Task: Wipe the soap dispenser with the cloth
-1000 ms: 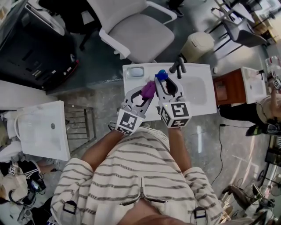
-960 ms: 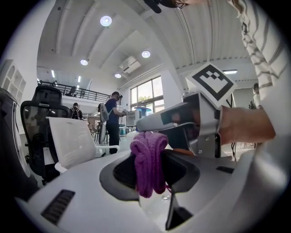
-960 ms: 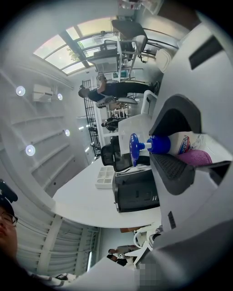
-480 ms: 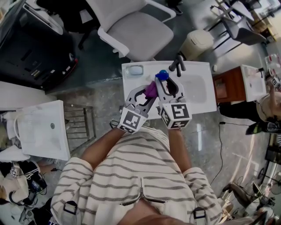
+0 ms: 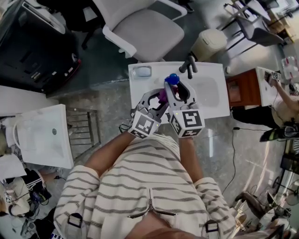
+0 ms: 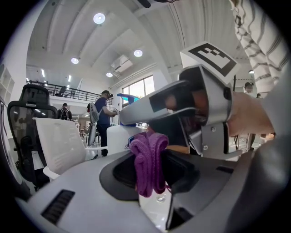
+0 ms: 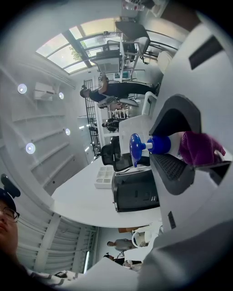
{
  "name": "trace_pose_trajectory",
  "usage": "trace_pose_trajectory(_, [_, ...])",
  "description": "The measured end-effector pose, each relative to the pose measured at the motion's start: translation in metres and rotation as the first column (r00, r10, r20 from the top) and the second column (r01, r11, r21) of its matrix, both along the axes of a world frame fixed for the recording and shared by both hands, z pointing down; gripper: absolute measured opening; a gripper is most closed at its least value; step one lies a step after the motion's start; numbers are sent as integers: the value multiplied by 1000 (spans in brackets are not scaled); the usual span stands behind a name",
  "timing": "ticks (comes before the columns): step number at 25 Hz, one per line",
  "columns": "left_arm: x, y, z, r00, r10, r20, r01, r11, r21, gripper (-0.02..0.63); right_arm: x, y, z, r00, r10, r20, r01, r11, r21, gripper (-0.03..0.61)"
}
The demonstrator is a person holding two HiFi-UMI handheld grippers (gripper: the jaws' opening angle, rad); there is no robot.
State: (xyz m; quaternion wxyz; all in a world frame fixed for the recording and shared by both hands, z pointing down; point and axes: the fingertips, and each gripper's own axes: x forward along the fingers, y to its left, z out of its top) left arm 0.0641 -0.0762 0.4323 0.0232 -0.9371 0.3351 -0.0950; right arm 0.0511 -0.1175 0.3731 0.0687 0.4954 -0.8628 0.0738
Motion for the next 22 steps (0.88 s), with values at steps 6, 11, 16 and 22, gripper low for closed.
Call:
trace_pose_trajectory(6, [4, -4, 11, 1000, 6, 24, -6, 1000, -17, 129, 4, 0, -2, 1000, 2, 9, -2, 1000, 0, 132])
trace_pose_trajectory(11, [5, -8, 20, 999, 3, 40, -2, 999, -32, 129, 2, 0, -8, 1000, -3, 19, 3, 1000, 8, 132])
trace_pose_trajectory(16, [3, -8, 28, 999, 5, 49, -3, 999, -41, 129, 6, 0, -8, 1000, 6, 26, -6, 1000, 9, 132])
trace_pose_trajectory(22, [0, -7, 34, 998, -2, 59, 5, 998, -58, 129, 12, 0, -10, 999, 15, 30, -15, 1000, 7, 132])
